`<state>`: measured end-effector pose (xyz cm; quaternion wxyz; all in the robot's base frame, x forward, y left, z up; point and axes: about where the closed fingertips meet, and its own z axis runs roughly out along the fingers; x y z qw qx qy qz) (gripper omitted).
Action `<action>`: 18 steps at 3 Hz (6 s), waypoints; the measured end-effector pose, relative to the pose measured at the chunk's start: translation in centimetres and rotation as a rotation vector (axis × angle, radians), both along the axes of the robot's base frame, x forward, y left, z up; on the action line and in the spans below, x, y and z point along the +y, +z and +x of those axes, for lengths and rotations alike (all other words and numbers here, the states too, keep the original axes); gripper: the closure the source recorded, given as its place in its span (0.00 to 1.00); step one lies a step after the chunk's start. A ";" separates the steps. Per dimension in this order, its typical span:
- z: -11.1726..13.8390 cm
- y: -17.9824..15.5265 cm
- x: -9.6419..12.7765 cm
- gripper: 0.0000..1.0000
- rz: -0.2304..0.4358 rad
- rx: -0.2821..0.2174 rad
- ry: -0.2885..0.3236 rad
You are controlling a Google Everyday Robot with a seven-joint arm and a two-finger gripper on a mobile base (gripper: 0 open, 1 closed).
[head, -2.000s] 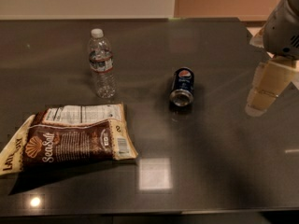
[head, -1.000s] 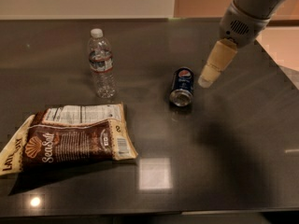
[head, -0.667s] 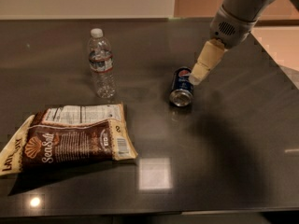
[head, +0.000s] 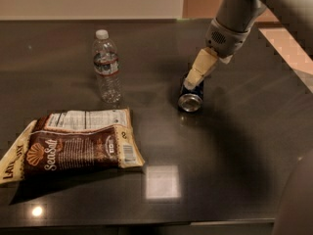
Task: Place pepsi can upright
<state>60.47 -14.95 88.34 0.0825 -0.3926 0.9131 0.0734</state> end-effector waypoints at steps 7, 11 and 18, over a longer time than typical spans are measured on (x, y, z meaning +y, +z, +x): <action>1.6 -0.7 1.8 0.00 -0.076 -0.018 -0.555; 1.4 -5.6 5.3 0.18 -0.076 0.093 -0.751; 1.2 3.8 11.4 1.00 0.112 -0.417 -0.059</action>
Offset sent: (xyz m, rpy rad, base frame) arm -0.0016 0.0127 0.0160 -0.1650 -0.0983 -0.3018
